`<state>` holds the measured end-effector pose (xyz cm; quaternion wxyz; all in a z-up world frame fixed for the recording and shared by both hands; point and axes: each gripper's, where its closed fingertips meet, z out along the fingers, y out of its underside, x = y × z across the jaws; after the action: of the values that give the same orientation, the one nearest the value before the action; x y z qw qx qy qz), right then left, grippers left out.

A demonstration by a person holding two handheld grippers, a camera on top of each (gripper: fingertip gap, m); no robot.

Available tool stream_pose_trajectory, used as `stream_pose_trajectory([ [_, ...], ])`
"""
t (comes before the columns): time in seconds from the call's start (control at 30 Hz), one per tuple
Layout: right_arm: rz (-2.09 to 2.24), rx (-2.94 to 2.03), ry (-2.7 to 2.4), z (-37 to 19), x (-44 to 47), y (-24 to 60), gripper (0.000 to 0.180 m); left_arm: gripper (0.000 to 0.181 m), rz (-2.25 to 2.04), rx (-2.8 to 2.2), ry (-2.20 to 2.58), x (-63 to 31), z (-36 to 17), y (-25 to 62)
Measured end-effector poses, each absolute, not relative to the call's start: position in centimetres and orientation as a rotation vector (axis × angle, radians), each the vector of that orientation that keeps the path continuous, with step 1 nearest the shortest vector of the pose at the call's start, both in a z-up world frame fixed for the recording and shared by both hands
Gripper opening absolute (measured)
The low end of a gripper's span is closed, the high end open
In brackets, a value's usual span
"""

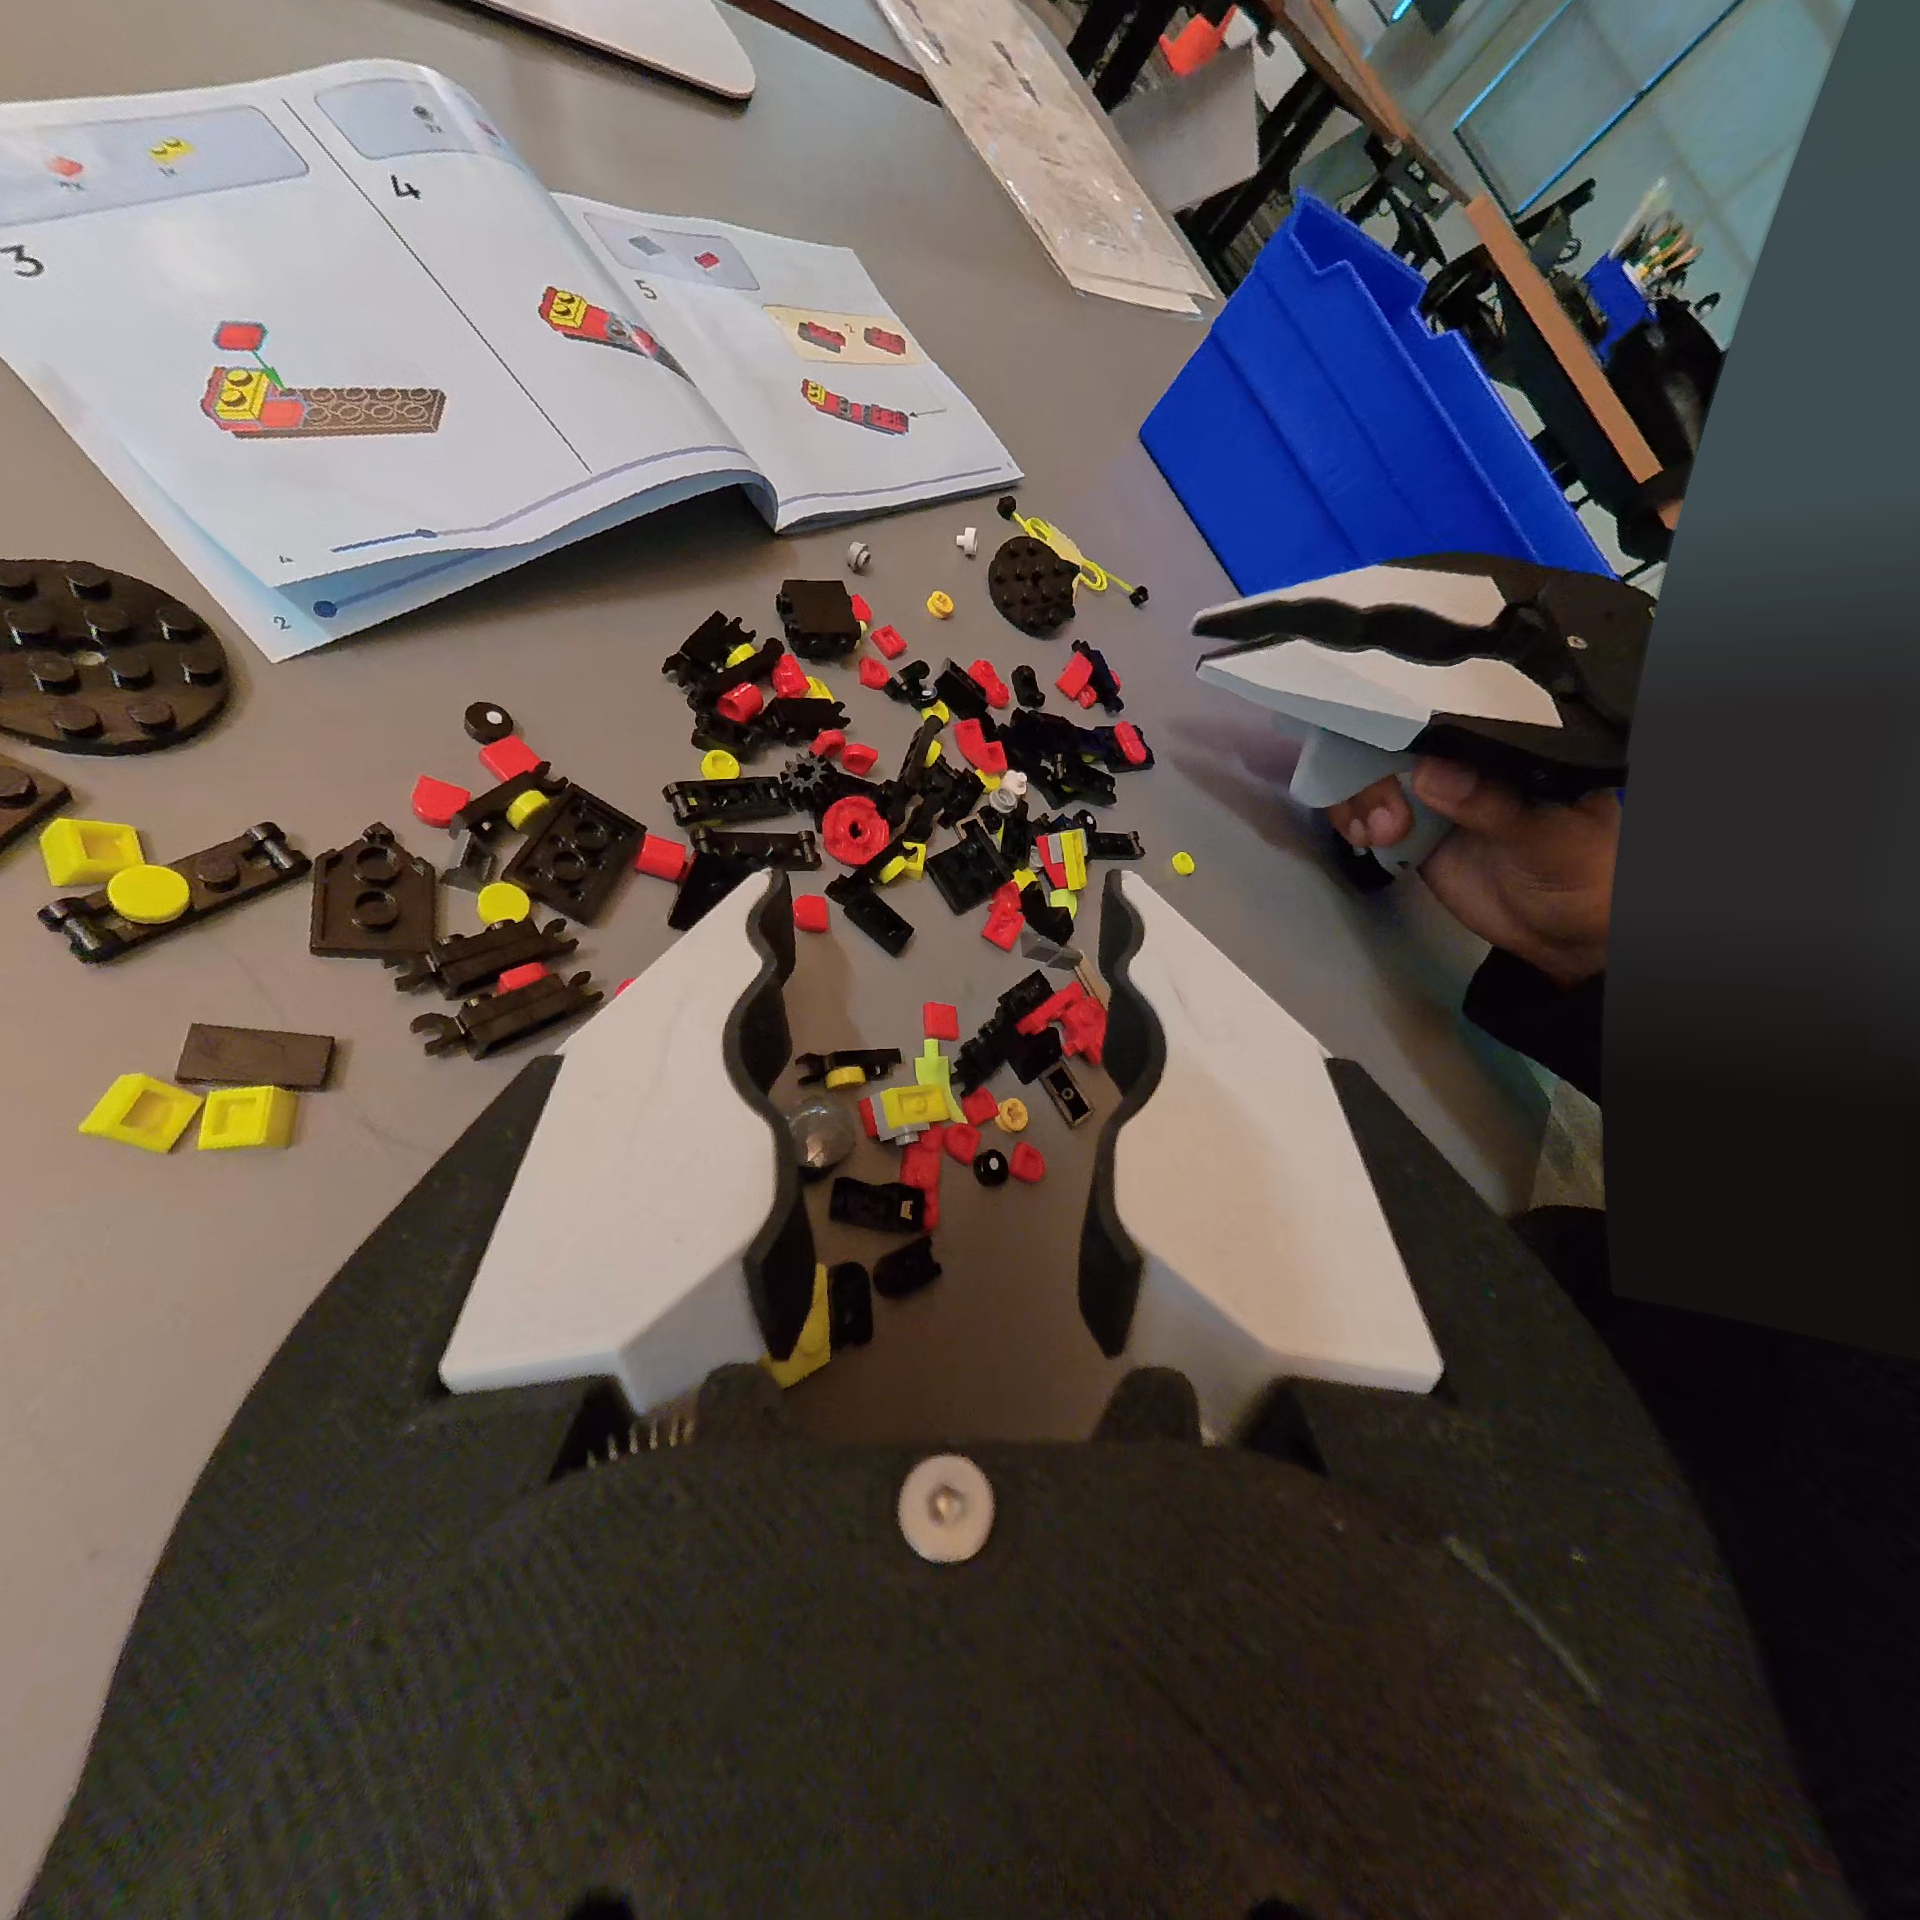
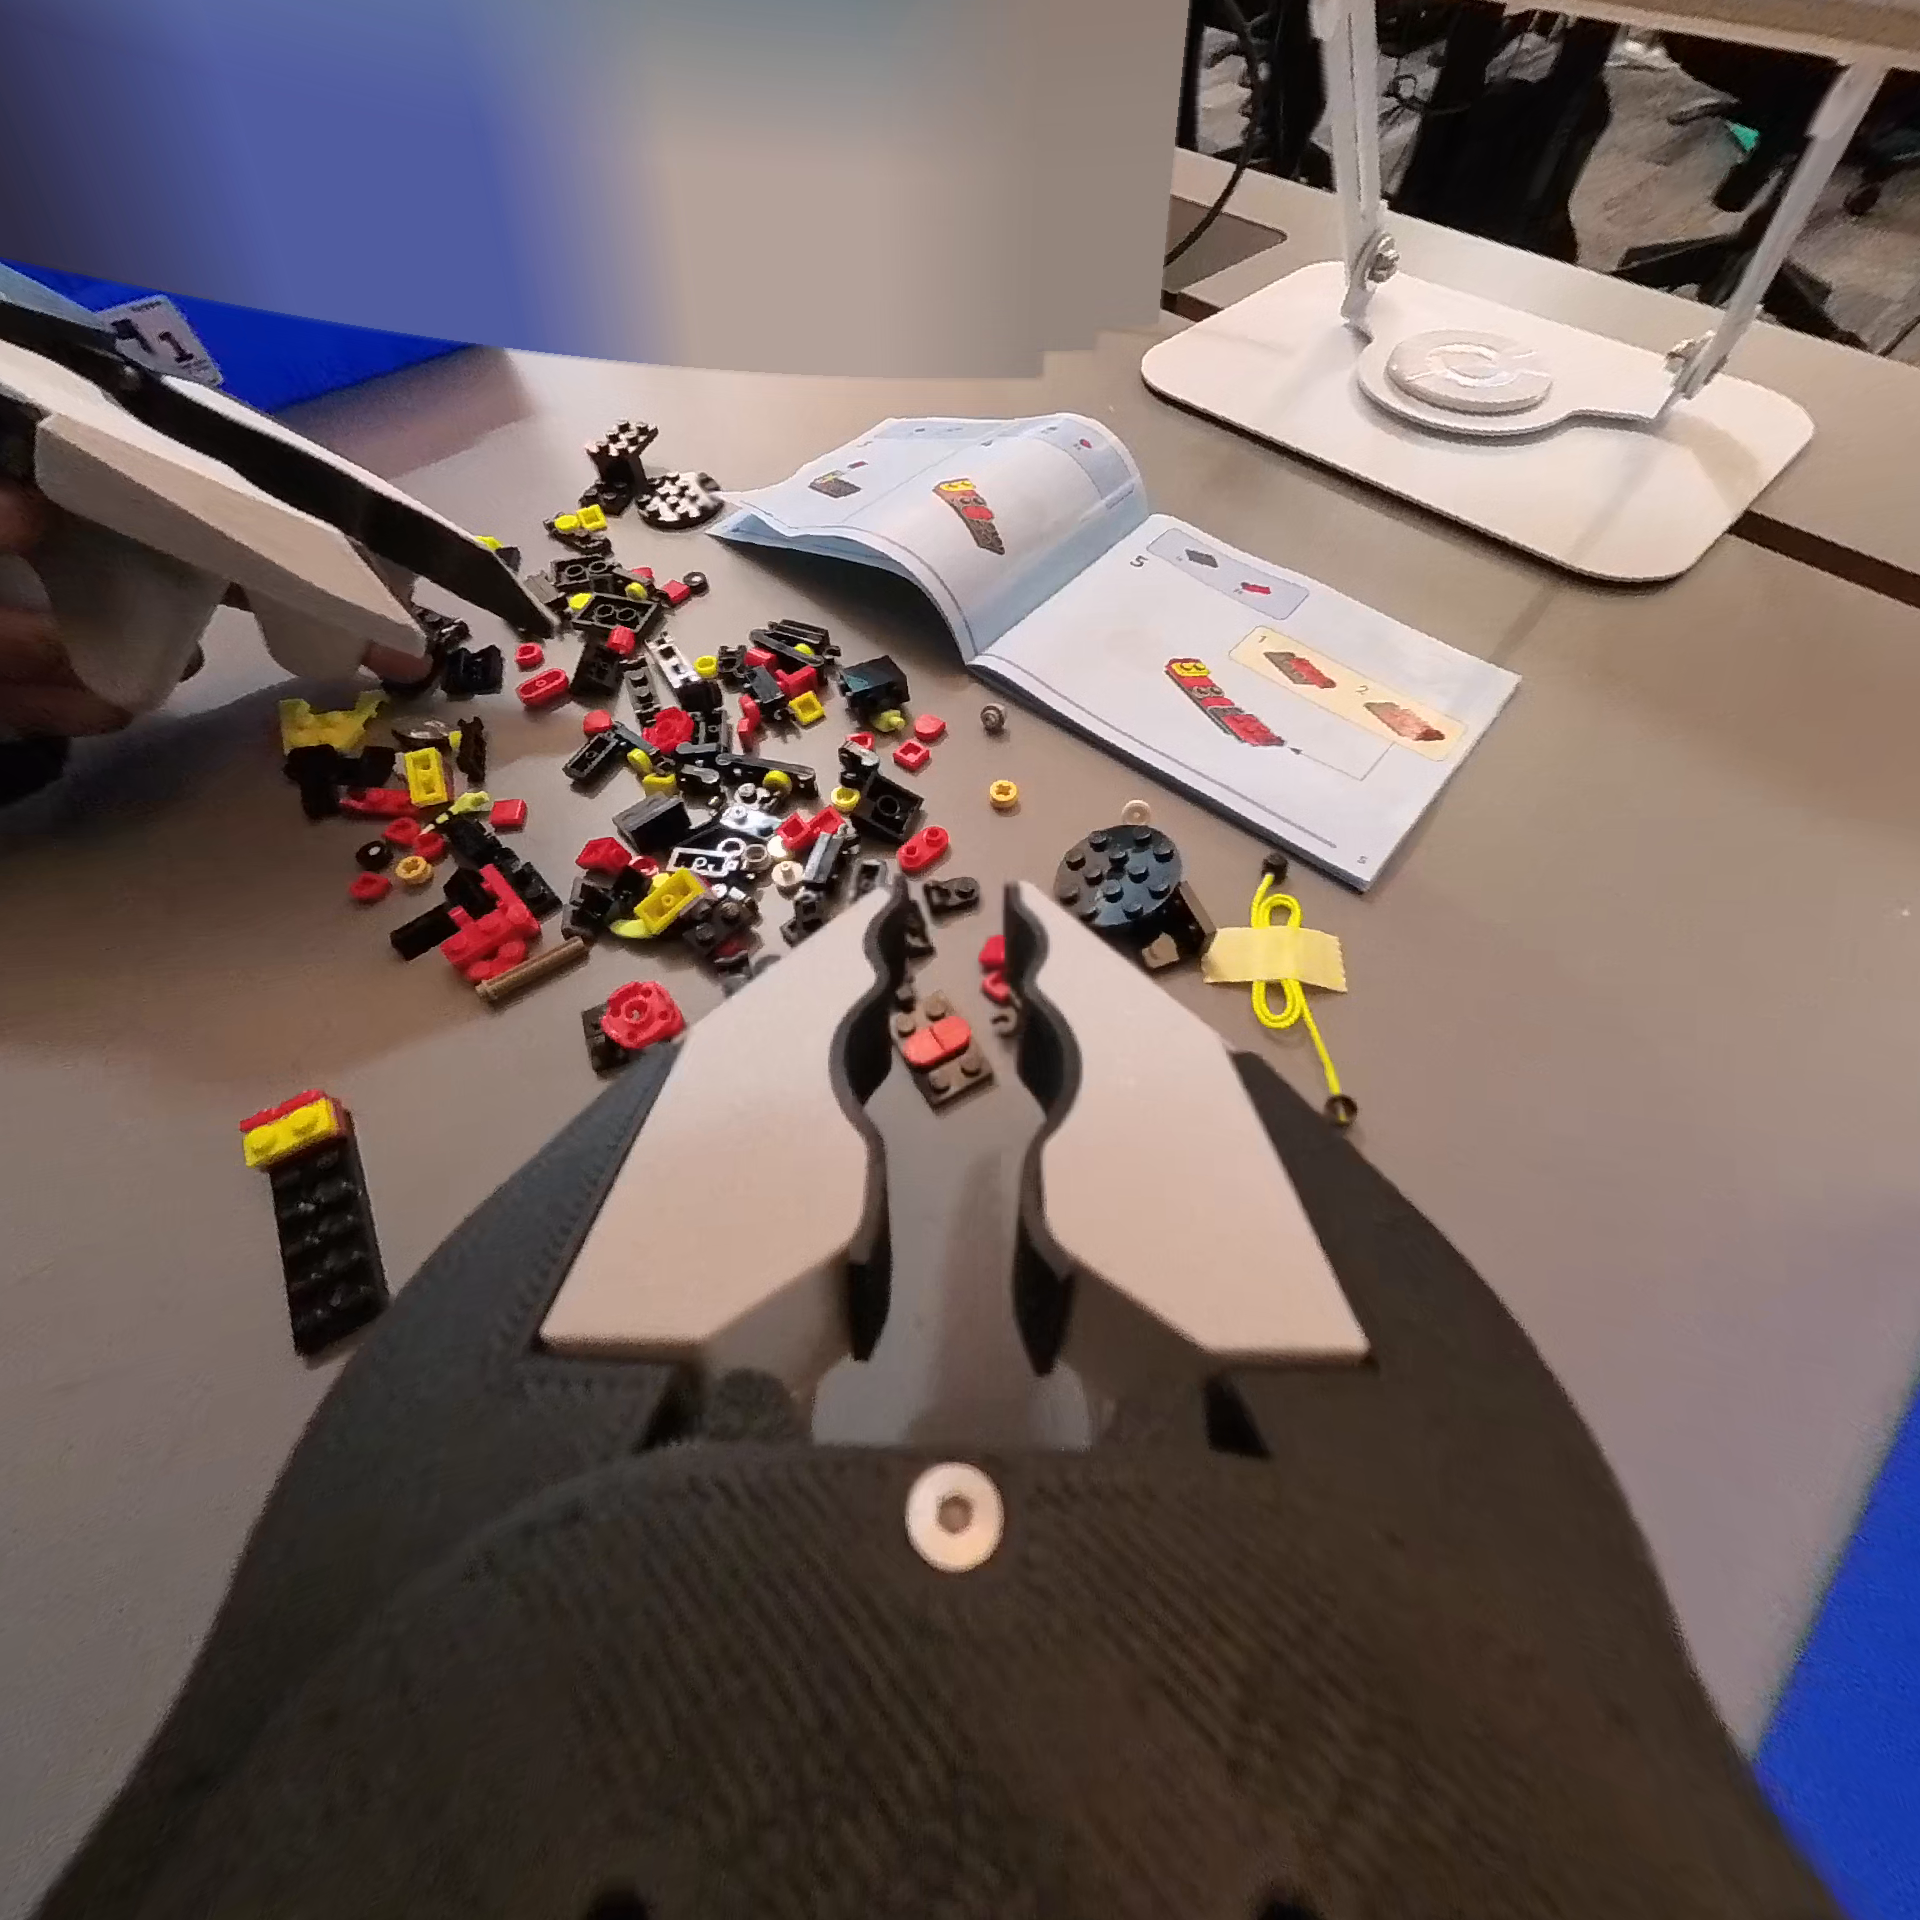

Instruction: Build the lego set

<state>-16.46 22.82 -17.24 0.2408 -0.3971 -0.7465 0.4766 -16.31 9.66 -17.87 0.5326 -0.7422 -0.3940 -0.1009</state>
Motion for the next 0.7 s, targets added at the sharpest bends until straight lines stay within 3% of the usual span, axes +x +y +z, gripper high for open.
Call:
stream_pose_trajectory([
  [0.3,1.398,-1.043,-1.992,-13.8,-19.0,20.6,0.024,0.051,-0.193,-1.72,-0.949,-17.3,-17.2,9.3],
  [0.7,1.256,-1.017,-2.202,-16.7,-23.3,18.6,0.011,0.052,-0.267,-1.672,-0.974,-17.3,-16.9,9.0],
])
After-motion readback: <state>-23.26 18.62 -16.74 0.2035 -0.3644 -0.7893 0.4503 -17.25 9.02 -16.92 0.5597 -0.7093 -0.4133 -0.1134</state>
